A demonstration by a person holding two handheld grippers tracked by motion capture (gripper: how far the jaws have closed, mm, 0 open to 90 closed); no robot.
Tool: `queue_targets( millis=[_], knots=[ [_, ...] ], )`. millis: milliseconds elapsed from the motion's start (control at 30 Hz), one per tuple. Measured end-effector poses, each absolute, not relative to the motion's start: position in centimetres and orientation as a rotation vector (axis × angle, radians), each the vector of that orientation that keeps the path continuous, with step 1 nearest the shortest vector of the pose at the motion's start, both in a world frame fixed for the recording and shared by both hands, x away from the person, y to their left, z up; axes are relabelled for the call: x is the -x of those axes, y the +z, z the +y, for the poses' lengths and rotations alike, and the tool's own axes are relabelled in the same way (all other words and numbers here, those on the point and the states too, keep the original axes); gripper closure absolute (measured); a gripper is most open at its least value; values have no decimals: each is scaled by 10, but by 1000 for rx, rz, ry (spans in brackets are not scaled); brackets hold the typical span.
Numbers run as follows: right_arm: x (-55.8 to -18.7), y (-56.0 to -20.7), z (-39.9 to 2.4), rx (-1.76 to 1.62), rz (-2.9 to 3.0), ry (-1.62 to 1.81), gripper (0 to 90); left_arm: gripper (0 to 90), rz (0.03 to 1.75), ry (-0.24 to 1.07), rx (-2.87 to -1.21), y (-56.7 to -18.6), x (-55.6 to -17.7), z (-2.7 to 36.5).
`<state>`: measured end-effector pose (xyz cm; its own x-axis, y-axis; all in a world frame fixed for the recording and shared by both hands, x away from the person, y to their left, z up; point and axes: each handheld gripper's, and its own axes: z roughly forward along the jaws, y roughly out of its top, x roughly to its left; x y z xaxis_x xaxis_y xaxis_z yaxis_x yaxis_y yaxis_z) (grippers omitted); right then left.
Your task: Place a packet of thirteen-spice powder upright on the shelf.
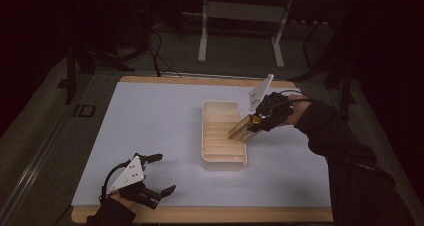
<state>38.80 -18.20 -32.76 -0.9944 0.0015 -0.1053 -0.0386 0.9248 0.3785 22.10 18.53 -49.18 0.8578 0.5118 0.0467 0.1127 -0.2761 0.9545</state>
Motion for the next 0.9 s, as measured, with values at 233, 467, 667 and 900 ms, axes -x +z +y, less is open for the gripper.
queue_targets(
  millis=[233, 467, 667, 900],
  knots=[
    [-393, -330, -181, 71, 2961, 752, 676, 0, 470, 413, -1835, -492, -221, 185],
    [-398, -343, -178, 104, 2949, 793, 676, 0, 470, 412, -1836, -492, -221, 185],
    [-402, -356, -174, 131, 2953, 785, 676, 0, 467, 412, -1840, -492, -221, 185],
    [-403, -366, -173, 162, 2960, 796, 676, 0, 467, 410, -1841, -493, -221, 185]
  ],
)
